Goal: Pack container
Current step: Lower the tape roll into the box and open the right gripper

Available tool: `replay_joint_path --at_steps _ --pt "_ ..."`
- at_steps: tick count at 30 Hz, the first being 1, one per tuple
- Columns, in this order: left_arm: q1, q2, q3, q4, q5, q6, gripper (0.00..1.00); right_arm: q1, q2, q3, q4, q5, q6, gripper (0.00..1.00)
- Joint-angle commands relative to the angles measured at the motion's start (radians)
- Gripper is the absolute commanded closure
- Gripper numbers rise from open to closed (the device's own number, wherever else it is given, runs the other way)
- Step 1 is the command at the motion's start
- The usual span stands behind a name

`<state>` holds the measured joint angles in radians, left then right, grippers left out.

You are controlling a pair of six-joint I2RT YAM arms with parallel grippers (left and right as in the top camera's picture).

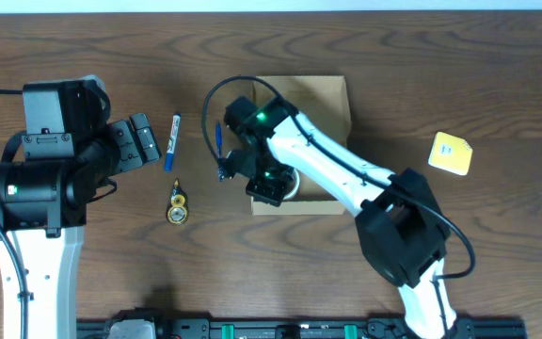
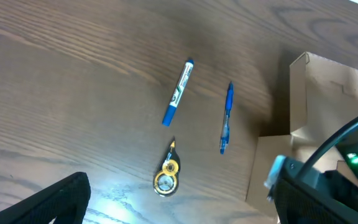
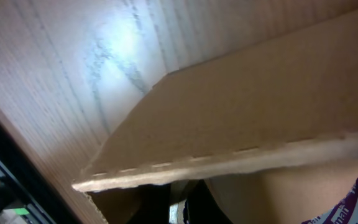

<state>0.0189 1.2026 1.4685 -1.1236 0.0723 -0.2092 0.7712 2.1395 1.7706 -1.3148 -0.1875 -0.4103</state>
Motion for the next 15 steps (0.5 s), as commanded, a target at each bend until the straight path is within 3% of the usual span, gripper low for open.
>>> replay_joint_path --at_steps 1,7,9,10,15 --pt "0.005 0.003 0.013 0.001 0.006 0.007 0.05 0.019 -0.001 -0.004 0.003 -0.011 -0.013 0.99" --pt "0.005 0.003 0.014 -0.002 0.007 0.007 0.05 0.03 -0.001 -0.004 0.002 -0.011 -0.005 0.99" --pt "0.005 0.003 0.013 -0.002 0.007 0.007 0.04 0.032 -0.001 -0.004 -0.001 -0.011 -0.002 0.65" --pt "0.005 0.003 0.014 -0.002 0.007 0.007 0.05 0.034 -0.001 -0.004 -0.002 -0.011 -0.001 0.53" --pt "0.005 0.003 0.013 -0.002 0.006 0.007 0.04 0.035 -0.002 -0.004 -0.002 0.026 0.006 0.51"
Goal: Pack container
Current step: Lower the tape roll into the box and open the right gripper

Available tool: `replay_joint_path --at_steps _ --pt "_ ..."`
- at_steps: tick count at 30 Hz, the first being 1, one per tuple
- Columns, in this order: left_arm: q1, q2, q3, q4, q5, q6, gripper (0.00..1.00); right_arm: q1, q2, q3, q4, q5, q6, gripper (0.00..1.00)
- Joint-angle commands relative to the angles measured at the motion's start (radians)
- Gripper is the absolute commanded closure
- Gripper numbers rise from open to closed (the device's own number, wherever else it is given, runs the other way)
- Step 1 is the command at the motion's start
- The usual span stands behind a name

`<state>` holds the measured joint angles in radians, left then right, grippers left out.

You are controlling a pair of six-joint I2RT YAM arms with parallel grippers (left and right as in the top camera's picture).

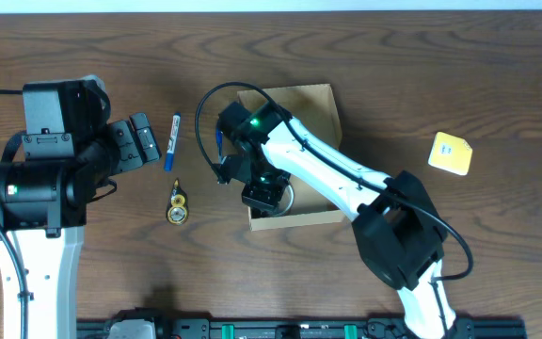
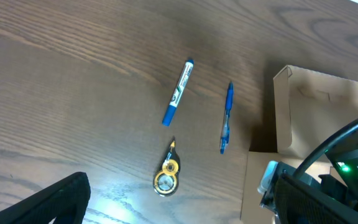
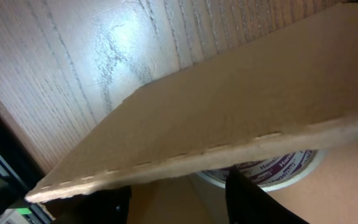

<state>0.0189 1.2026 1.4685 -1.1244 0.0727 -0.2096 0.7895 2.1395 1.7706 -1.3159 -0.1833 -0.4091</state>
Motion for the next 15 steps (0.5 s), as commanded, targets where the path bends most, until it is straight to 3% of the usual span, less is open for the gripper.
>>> replay_joint_path --at_steps 1,8,15 --pt "0.005 0.003 0.013 -0.001 0.006 0.008 0.05 0.016 -0.002 -0.004 0.0 0.069 0.019 0.53" --pt "0.005 0.003 0.013 -0.001 0.006 0.008 0.05 -0.022 -0.002 0.034 -0.019 0.135 0.039 0.56" --pt "0.005 0.003 0.013 -0.003 0.006 0.008 0.05 -0.089 -0.002 0.299 -0.134 0.169 0.059 0.46"
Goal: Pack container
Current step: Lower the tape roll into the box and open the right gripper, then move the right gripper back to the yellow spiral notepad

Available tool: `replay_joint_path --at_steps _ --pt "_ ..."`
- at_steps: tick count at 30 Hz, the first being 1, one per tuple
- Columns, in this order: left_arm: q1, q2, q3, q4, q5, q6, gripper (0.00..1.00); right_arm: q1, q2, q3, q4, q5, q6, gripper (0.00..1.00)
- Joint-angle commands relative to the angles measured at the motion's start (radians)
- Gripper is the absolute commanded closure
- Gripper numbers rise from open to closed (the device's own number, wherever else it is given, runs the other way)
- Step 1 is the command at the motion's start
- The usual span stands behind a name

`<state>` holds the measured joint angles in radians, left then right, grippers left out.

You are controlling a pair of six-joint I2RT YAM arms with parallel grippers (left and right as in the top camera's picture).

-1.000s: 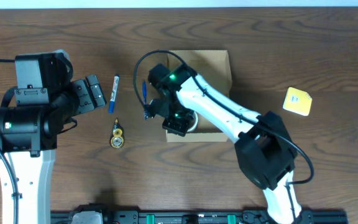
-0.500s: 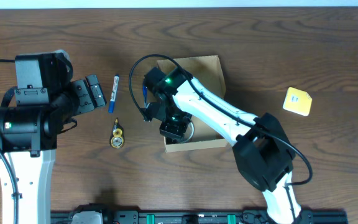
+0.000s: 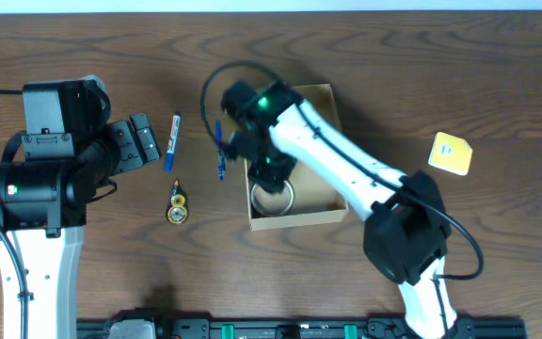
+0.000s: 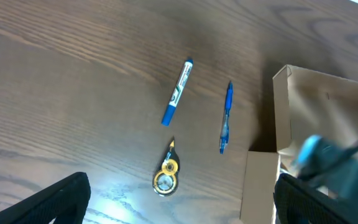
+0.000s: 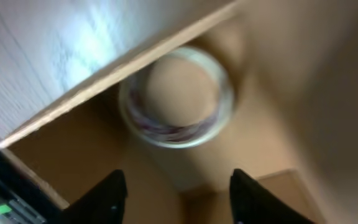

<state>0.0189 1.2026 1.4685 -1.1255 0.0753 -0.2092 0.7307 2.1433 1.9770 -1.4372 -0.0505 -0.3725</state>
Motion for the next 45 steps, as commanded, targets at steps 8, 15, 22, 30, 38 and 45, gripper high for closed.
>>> replay_joint_path --at_steps 8,15,22,30,38,45 --pt "0.005 0.003 0.013 -0.007 0.003 0.016 0.05 -0.155 -0.006 0.246 -0.082 0.126 0.074 0.44" --pt "0.005 0.003 0.013 -0.008 0.003 0.023 0.05 -0.36 -0.006 0.246 -0.092 0.125 0.11 0.39" --pt "0.005 0.003 0.013 -0.014 0.003 0.023 0.05 -0.636 -0.006 0.22 -0.122 0.066 0.174 0.3" --pt "0.005 0.003 0.013 -0.015 0.003 0.027 0.05 -0.792 -0.006 0.016 -0.023 0.152 0.393 0.24" --pt "0.005 0.003 0.014 -0.018 0.003 0.03 0.05 -0.887 -0.008 -0.275 0.127 0.175 0.509 0.2" --pt "0.005 0.003 0.013 -0.011 0.003 0.03 0.05 -0.94 -0.082 -0.402 0.233 0.115 0.515 0.16"
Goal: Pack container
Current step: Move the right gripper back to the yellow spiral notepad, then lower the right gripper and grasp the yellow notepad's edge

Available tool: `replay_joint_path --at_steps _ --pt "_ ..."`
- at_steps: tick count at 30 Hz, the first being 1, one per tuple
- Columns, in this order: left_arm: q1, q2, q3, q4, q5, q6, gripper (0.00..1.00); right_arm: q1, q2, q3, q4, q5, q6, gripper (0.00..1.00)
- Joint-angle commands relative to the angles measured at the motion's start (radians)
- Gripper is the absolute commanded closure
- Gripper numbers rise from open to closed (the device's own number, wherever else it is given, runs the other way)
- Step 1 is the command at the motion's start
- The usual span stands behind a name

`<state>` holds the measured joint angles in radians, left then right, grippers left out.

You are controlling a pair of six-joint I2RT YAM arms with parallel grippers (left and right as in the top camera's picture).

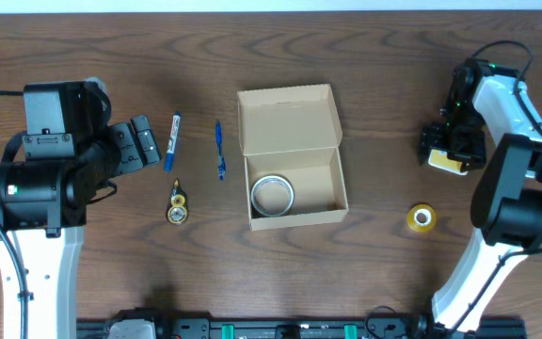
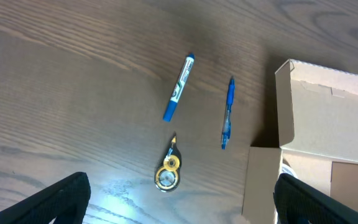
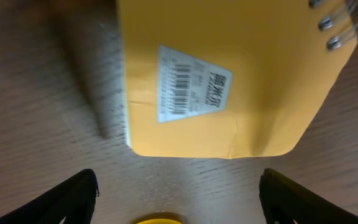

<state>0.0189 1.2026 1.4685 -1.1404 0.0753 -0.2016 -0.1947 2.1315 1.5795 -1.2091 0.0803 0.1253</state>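
The open cardboard box (image 1: 323, 193) stands mid-table with its lid (image 1: 285, 118) folded back; a white tape roll (image 1: 273, 195) lies inside. My right gripper (image 3: 179, 205) hangs open at the far right (image 1: 450, 141), just above a yellow spiral notepad (image 3: 229, 81) with a barcode label, nothing between its fingers (image 3: 67, 199). My left gripper (image 2: 179, 211) is open and high over the left side. Below it lie a blue marker (image 2: 179, 87), a blue pen (image 2: 228, 112) and a yellow-black correction tape (image 2: 168, 174).
A small yellow tape roll (image 1: 422, 217) lies on the table in front of the notepad, its top edge showing in the right wrist view (image 3: 160, 219). The box (image 2: 328, 130) is right of the pen. The left arm's base (image 1: 40, 188) fills the left side.
My right gripper was open inside the box above the white tape roll; now it is at the far right over the yellow notepad. The yellow roll has come into view. The left arm is unchanged.
My right gripper was low at the box's front-left corner, against a cardboard flap. Then the box stood slightly further left. Then the gripper was over the box interior with the white roll below. Now it is open above the notepad.
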Motion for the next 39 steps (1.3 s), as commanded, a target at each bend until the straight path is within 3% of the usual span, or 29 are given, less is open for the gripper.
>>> replay_joint_path --at_steps 1,18,22,24,39 --pt "0.005 0.003 0.013 0.004 0.003 0.023 0.05 -0.022 -0.079 -0.006 0.005 -0.017 0.014 0.14" --pt "0.005 0.003 0.013 0.007 0.004 0.022 0.05 -0.111 -0.083 -0.007 0.021 -0.167 -0.28 0.09" --pt "0.005 0.003 0.013 0.009 0.003 0.022 0.05 -0.14 -0.083 -0.007 0.024 -0.167 -0.279 0.09" --pt "0.005 0.003 0.013 0.009 0.003 0.023 0.05 -0.149 -0.083 -0.007 0.028 -0.165 -0.269 0.01" --pt "0.005 0.003 0.013 0.011 0.004 0.022 0.05 -0.147 -0.083 -0.032 0.099 -0.03 -0.051 0.01"
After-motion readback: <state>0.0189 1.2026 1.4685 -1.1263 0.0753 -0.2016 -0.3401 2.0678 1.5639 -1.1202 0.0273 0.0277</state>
